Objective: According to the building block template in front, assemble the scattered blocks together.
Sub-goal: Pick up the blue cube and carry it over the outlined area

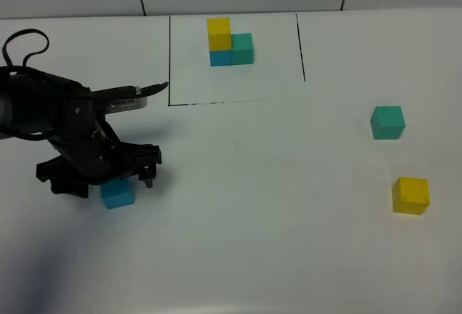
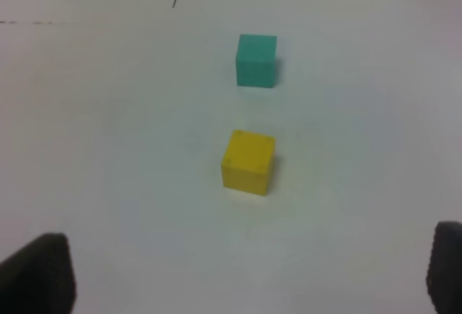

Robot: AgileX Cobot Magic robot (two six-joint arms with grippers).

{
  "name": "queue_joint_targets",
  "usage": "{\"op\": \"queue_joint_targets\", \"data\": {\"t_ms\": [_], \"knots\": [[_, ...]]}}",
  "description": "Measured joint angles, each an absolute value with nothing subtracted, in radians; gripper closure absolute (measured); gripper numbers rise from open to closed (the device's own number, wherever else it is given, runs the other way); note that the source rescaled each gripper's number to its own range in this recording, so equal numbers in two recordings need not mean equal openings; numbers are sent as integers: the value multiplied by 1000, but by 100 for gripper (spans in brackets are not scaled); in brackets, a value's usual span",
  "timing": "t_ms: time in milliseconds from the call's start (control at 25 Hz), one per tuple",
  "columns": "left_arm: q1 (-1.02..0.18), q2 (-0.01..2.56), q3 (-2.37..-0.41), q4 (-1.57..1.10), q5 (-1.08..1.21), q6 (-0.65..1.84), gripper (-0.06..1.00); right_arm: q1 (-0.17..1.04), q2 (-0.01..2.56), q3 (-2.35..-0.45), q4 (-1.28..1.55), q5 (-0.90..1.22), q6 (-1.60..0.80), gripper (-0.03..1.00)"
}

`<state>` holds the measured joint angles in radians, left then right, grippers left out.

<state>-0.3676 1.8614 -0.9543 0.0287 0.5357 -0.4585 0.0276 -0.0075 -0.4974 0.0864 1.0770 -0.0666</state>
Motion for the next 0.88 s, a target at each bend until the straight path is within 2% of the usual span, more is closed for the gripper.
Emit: {"op": "queue_joint_targets", "data": {"t_ms": [120,240,280,520,880], "knots": [[-368,1867,-954,32,531,-459,39,28,-8,-497,86,1077,-67,0],[-368,1869,-954,33,524,-453,88,28,-8,-497,86,1077,-67,1],[-368,1869,-956,33,525,-439,94,28,-8,-497,86,1077,-67,1],[-368,1869,-1067,31,632,-254,94,28,-8,-497,86,1077,-67,2],[-411,1944,-1450,-7,952,333,94,28,-8,-497,87,1077,-67,3]]}}
